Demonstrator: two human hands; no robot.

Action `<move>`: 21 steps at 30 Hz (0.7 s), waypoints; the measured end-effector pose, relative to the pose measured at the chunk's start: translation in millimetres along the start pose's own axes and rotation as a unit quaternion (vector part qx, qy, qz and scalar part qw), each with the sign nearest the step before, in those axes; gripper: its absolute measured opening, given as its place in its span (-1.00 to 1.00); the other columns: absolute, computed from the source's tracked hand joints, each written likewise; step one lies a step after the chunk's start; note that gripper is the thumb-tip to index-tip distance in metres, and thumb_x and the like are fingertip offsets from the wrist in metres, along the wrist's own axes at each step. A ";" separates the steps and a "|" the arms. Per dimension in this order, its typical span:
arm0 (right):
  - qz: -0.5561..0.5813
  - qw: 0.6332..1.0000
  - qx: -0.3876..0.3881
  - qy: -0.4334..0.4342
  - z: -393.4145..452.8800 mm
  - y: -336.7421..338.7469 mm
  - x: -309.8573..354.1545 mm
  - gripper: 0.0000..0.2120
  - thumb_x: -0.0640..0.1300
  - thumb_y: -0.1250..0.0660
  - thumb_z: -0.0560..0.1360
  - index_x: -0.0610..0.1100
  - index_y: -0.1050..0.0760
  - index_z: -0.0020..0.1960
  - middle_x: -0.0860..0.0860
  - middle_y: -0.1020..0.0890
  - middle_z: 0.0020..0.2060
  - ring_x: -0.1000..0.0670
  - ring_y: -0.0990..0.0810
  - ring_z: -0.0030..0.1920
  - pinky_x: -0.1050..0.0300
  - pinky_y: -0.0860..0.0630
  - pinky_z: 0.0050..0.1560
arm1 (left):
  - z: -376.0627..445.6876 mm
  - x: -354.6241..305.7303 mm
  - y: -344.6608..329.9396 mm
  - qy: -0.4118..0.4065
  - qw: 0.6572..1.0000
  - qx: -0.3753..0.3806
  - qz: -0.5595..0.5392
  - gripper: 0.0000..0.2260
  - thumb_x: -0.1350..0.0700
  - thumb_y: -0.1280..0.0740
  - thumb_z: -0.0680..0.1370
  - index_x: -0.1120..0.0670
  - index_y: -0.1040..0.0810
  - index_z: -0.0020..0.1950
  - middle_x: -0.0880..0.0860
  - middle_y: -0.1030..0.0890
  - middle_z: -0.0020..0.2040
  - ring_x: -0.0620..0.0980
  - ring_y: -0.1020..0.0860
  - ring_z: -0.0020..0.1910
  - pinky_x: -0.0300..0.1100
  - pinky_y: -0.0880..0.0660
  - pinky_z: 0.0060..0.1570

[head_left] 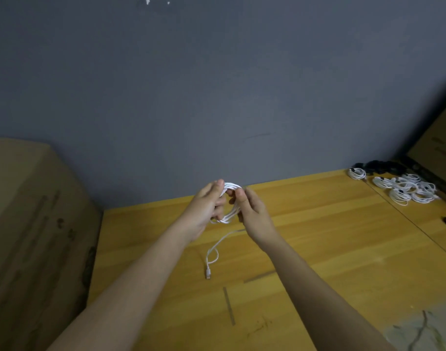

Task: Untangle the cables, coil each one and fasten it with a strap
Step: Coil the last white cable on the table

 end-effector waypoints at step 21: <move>-0.013 0.996 0.051 -0.065 8.2 -1.4 -50.2 -0.73 -0.17 -0.12 0.64 -0.20 -0.48 -0.16 -0.06 -0.36 -0.50 0.07 -0.38 -0.47 0.21 -0.37 -0.34 | -11.8 2.1 30.3 0.007 0.998 -0.051 -0.033 -0.69 0.02 -0.02 0.68 0.09 -0.38 -0.19 -0.12 -0.25 -0.51 -0.19 -0.17 -0.59 -0.31 -0.25 -0.47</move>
Point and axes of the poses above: each hand's wrist, its own z-axis towards the middle knuckle, its own y-axis out of the back of the hand, x = y × z, the point moved 3 cm from there along z, towards the middle knuckle
